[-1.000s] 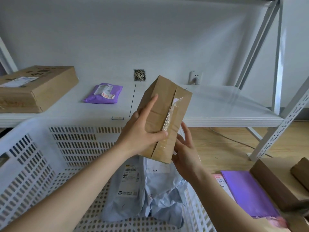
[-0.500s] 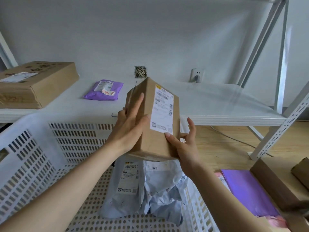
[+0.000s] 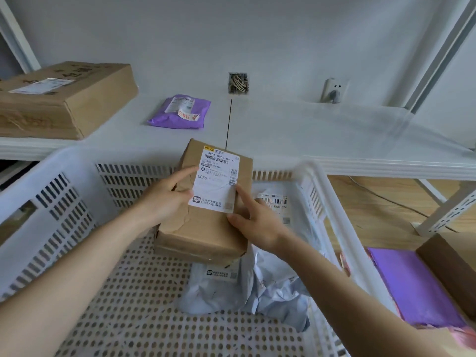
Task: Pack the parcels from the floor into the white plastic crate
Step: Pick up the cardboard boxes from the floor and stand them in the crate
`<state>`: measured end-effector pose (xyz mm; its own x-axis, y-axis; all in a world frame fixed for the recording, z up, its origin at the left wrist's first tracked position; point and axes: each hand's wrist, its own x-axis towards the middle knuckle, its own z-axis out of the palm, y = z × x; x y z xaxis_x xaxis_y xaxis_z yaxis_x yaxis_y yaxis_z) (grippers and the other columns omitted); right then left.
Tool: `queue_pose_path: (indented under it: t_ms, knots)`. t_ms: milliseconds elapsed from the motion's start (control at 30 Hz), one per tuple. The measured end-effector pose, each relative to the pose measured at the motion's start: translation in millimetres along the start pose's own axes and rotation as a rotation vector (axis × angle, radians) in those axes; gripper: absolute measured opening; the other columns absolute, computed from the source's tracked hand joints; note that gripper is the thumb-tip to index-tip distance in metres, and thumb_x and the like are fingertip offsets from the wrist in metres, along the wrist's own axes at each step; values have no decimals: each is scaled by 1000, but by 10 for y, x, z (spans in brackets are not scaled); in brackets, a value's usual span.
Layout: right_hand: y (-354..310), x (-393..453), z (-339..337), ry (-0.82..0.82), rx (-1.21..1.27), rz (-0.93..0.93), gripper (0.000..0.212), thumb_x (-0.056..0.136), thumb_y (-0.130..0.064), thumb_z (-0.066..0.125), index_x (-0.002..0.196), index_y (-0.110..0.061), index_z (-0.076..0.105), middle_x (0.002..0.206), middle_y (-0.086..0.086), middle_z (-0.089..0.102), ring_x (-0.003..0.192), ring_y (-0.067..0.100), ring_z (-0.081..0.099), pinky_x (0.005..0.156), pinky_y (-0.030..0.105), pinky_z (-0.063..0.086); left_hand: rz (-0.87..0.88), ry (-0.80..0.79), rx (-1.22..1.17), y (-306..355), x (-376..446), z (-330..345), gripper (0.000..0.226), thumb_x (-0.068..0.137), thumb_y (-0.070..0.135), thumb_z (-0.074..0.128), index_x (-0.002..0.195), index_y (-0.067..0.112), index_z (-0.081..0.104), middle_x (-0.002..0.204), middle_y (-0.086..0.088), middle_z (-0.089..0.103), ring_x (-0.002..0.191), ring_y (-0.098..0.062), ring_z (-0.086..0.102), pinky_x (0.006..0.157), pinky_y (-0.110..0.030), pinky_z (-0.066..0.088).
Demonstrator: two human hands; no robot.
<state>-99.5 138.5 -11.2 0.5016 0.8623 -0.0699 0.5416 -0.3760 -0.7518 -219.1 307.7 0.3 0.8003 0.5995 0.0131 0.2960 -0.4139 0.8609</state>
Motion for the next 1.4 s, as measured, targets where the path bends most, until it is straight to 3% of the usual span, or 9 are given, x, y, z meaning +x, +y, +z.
queue_pose_path:
  t_ms: [233, 433, 633, 800, 900, 1000, 1100, 1200, 1400]
  knots:
    - [293, 201, 183, -94, -566, 79, 63, 86, -59, 39, 143, -40, 18, 145, 4, 23, 133, 29, 13, 106, 50, 11, -256, -154, -133, -469, -37, 239, 55, 94, 13, 49, 132, 51, 38, 154, 12, 21, 140, -12, 17, 113, -43, 17]
    - [646, 235, 162, -181, -701, 127, 70, 81, -68, 41, 142, -48, 12, 155, -6, -16, 140, 29, -22, 110, 53, -9, -245, -133, 41, -758, 39, 709, 54, 98, 21, 41, 141, 47, 20, 154, 7, 20, 62, 5, 30, 45, -9, 33]
    - [741, 268, 201, -173, -684, 143, 73, 78, -71, 42, 141, -50, 12, 155, -12, -14, 140, 27, -22, 111, 50, -9, -276, -177, 168, -888, 120, 745, 56, 96, 32, 45, 140, 53, 16, 78, -3, 58, 33, -4, 27, 33, -16, 27]
    - [706, 247, 190, -174, -658, 137, 68, 81, -68, 40, 141, -50, 12, 155, -13, -12, 140, 26, -21, 111, 49, -10, -263, -206, 219, -854, 109, 673, 60, 97, 33, 43, 142, 51, 9, 92, 19, 43, 28, -2, 29, 32, -15, 28]
    - [635, 188, 132, -143, -624, 118, 62, 86, -62, 38, 142, -47, 16, 157, -10, -4, 142, 23, -14, 112, 48, -7, -243, -107, 258, -753, 83, 554, 64, 94, 34, 47, 143, 48, 9, 78, 8, 56, 32, -4, 32, 30, -15, 27]
    - [537, 70, 10, -77, -627, 61, 58, 91, -53, 38, 143, -42, 16, 157, -6, 10, 144, 21, -1, 114, 45, 0, -245, -12, 418, -639, 89, 455, 56, 95, 43, 39, 143, 45, 9, 120, -23, 54, 37, -7, 34, 30, -17, 26]
    - [449, -47, -190, 21, -653, 24, 53, 93, -44, 40, 142, -31, 27, 148, -3, 34, 138, 22, 26, 110, 39, 20, -177, 1, 567, -450, 133, 460, 50, 96, 41, 39, 142, 31, 24, 120, -14, 54, 56, -11, 51, 40, -19, 38]
    - [423, -190, -385, 109, -669, 45, 43, 93, -41, 41, 132, -23, 46, 133, 1, 51, 124, 24, 43, 101, 37, 31, -196, -36, 644, -205, 156, 569, 43, 95, 34, 43, 136, 21, 41, 140, -7, 44, 108, -26, 57, 85, -35, 49]
    - [551, -561, -906, 296, -701, 1, 31, 88, -39, 46, 102, -18, 63, 106, 5, 62, 104, 26, 53, 75, 31, 33, -139, 6, 652, 321, 146, 881, 20, 93, 31, 45, 107, 25, 58, 112, -3, 60, 93, -24, 56, 73, -30, 42]
